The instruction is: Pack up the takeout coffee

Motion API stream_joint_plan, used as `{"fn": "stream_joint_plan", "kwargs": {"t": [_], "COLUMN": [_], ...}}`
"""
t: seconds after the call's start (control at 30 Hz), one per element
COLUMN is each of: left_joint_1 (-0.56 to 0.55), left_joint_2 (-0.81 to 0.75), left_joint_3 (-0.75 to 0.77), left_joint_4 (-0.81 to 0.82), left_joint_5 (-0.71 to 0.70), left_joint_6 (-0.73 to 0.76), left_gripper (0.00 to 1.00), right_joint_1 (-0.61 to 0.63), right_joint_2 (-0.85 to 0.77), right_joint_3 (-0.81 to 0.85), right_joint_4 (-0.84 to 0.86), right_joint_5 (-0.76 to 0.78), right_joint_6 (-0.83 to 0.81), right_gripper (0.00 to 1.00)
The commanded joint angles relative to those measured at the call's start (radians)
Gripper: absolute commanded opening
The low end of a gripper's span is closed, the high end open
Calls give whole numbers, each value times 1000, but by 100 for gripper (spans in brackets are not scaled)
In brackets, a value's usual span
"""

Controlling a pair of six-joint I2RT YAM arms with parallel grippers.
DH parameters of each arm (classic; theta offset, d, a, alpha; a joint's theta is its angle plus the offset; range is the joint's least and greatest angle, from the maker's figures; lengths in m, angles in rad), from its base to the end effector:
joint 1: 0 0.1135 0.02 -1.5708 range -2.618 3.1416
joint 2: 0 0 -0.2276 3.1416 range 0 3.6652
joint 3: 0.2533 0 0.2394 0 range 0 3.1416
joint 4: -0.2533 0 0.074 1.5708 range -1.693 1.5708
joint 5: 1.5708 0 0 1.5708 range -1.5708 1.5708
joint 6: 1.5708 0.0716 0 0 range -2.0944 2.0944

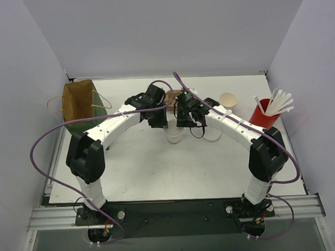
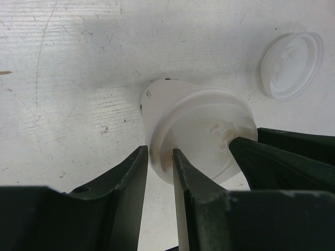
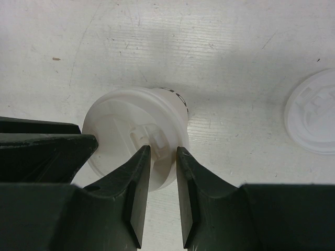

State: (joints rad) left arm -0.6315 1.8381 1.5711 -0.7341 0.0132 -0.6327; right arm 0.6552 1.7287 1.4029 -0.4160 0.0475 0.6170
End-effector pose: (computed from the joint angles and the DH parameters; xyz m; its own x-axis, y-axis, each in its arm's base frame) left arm 0.3207 -0.2357 0.2071 -0.9006 -0.0739 -0.4284 0.0788 0.9414 -0.3279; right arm 0.3207 0.2422 0.2226 -0.7730 0.1349 -0.6199 -0.1638 0.9016 0.4004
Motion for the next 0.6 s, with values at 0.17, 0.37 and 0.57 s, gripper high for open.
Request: {"fn": "stream_joint_plan", "kwargs": {"t": [0.17, 0.37, 0.57], "left_joint_1": [3, 3, 3], "left_joint_2": [-33, -31, -16], "left_joint_3": [-3, -23, -59], "left_joint_4": [39, 45, 64], "left_joint_5": [34, 60, 67], "left_joint_6": [-19, -62, -99], "left_gripper": [36, 35, 30], "right_joint_1": [-5, -2, 0], "right_joint_2": [14, 15, 22], "right_joint_3": [18, -1, -30], "right_joint_4": [-35, -35, -23], "right_joint_5": [5, 6, 2], "right_joint_6": [-11, 1, 15], "right_gripper": [20, 20, 17]}}
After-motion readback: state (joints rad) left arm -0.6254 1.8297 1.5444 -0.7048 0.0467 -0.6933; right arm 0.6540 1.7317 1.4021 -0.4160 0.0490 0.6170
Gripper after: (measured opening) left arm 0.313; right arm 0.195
